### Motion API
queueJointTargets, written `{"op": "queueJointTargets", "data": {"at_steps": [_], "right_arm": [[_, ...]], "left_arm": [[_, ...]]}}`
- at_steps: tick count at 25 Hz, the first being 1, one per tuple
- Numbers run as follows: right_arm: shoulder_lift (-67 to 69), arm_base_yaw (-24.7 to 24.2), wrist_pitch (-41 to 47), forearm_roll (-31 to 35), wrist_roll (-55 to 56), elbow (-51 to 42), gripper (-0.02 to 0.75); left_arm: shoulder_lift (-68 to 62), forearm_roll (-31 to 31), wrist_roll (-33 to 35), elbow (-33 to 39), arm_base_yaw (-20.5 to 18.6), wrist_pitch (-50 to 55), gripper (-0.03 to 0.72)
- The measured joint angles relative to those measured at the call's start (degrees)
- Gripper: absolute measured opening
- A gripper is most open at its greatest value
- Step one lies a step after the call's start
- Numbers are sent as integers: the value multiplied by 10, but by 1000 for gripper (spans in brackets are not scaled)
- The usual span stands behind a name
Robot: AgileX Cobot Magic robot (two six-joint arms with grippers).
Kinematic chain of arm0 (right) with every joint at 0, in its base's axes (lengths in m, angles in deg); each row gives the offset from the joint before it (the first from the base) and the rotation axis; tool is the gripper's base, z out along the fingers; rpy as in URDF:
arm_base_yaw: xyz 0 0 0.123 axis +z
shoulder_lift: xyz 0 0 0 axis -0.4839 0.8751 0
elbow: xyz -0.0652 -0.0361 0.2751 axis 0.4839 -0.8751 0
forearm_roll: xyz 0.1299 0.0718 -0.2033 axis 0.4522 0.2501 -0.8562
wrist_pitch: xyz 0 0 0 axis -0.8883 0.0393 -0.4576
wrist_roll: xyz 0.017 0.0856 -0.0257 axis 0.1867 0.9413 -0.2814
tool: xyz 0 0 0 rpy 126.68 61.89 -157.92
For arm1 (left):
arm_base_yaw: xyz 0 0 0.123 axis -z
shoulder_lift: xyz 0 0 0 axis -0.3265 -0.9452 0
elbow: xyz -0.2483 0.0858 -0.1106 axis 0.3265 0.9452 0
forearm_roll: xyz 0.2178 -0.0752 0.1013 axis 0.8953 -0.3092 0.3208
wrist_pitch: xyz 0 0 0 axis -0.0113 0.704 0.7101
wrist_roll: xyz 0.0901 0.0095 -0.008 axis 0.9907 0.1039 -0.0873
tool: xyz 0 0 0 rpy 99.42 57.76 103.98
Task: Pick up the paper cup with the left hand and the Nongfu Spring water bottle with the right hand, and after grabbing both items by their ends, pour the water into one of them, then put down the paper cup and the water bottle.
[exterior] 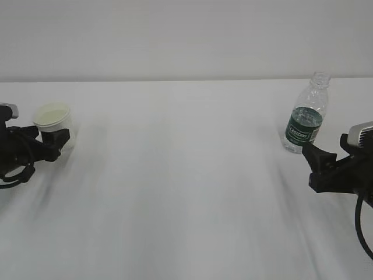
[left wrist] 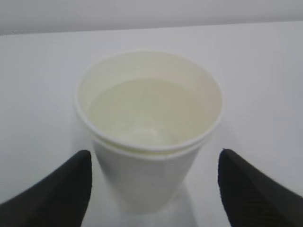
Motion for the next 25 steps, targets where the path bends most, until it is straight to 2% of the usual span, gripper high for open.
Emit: {"op": "queueJointTargets", "data": {"at_steps": [11,25], "right_arm": [[-45,0,2,7,3,-32,564],[-226,0,142,23,20,-37,564]], "left_arm": [[57,-1,0,88,0,0,600],[244,24,-37,100,0,133,593]]}}
